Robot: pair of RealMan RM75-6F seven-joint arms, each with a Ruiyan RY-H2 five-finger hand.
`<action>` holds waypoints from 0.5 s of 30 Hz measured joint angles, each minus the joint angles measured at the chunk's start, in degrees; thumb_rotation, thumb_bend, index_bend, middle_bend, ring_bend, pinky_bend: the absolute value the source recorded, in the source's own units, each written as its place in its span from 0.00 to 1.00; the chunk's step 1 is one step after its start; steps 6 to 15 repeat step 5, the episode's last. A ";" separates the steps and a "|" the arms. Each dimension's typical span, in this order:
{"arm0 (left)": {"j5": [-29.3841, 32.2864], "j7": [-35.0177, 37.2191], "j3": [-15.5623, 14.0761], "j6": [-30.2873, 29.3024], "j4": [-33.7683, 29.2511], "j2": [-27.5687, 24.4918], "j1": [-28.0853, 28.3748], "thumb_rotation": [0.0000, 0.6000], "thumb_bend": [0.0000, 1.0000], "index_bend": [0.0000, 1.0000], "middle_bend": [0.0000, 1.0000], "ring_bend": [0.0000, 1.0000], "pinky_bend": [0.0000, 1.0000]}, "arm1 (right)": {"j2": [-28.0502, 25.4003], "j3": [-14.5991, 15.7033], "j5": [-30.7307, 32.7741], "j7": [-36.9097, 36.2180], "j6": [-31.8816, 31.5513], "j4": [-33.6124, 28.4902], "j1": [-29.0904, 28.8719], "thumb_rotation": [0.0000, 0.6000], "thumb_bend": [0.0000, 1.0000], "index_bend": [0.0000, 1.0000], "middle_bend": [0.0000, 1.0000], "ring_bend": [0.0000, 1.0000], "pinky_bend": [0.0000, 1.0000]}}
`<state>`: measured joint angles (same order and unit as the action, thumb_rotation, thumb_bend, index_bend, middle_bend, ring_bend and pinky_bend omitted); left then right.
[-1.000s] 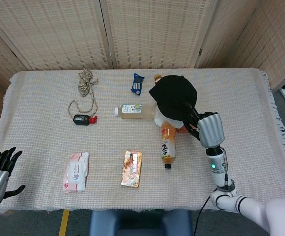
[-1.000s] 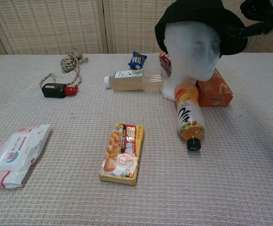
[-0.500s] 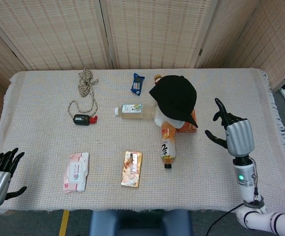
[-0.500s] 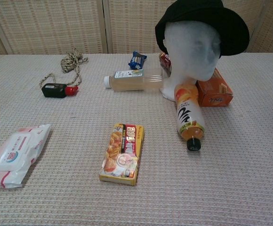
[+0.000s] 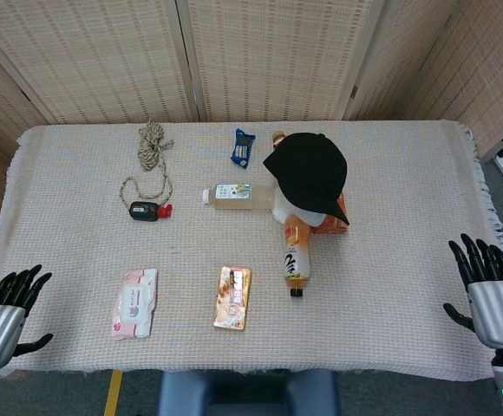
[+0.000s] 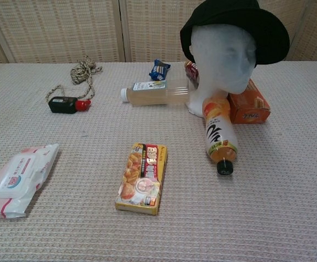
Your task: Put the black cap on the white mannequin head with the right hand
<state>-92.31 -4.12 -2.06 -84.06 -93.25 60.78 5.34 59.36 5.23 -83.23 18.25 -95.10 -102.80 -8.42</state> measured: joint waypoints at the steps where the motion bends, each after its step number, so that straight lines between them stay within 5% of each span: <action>1: -0.08 -0.21 -0.03 -0.17 0.02 0.02 -0.07 1.00 0.08 0.11 0.00 0.00 0.10 | -0.25 0.27 -0.01 -1.11 0.01 0.15 0.55 1.00 0.06 0.00 0.00 0.00 0.08; 5: -0.88 -0.41 -0.09 -1.67 0.08 0.15 -0.54 1.00 0.08 0.10 0.00 0.00 0.09 | -1.98 0.93 -0.10 -7.57 1.11 1.15 2.58 1.00 0.06 0.00 0.00 0.00 0.07; 15: -0.88 -0.41 -0.09 -1.67 0.08 0.15 -0.54 1.00 0.08 0.10 0.00 0.00 0.09 | -1.98 0.93 -0.10 -7.57 1.11 1.15 2.58 1.00 0.06 0.00 0.00 0.00 0.07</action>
